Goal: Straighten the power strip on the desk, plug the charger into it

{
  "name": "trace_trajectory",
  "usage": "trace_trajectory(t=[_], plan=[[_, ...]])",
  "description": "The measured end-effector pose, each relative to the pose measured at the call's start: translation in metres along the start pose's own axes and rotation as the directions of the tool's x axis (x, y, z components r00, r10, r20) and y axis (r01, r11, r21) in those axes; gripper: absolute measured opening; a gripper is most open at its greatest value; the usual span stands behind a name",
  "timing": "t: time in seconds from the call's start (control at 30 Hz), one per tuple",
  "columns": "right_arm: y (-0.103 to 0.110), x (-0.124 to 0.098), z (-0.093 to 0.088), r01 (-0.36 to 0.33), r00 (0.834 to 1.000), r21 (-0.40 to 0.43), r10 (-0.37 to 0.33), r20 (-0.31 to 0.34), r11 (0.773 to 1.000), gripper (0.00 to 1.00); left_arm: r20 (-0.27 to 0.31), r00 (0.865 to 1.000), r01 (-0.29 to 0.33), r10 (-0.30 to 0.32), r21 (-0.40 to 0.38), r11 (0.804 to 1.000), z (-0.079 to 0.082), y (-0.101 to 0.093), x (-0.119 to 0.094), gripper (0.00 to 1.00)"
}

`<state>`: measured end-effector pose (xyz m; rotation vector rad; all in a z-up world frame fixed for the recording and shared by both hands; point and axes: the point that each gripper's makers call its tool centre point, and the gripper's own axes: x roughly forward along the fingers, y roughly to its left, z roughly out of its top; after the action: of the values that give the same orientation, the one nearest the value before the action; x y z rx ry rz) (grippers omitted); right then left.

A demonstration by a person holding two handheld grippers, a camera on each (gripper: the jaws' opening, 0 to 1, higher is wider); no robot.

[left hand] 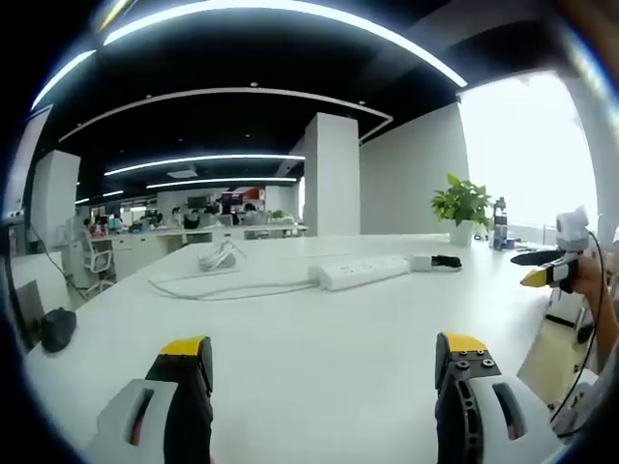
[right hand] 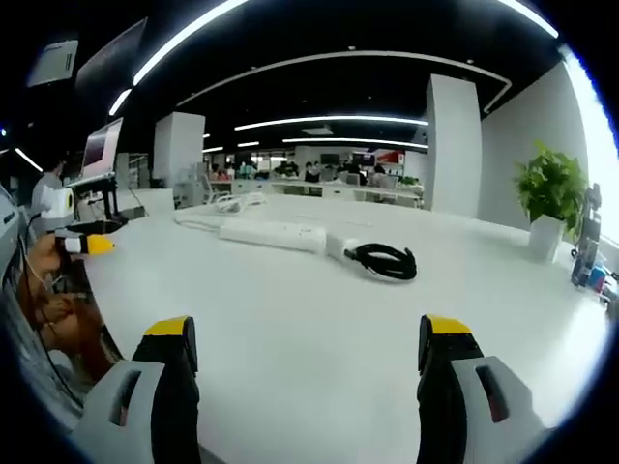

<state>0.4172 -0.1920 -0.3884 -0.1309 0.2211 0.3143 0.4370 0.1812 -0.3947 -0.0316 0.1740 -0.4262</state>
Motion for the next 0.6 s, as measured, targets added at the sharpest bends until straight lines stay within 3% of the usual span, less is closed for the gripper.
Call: trace_trajectory(t=[0.07,0.33,0.6], plan=[[0.000,0.002,0.001,-0.012,1.000,-0.002,0.012,0.010,1.000,0.95,-0.022,0.999,0.028,-0.028,0.013,1.000,-0.002,-0.006,0.003,0.96],[0.002,0.015,0.001,-0.056,0.998,-0.013,0.056,0.012,0.998,0.95,-0.033,0.998,0.047,-0.045,0.074,0.996,-0.003,-0.014,0.010,0.95],[0.002,0.027,0.011,-0.084,0.995,0.018,0.083,0.046,0.996,0.91,-0.001,0.998,0.067,-0.067,0.045,0.997,0.006,-0.022,0.024,0.94]])
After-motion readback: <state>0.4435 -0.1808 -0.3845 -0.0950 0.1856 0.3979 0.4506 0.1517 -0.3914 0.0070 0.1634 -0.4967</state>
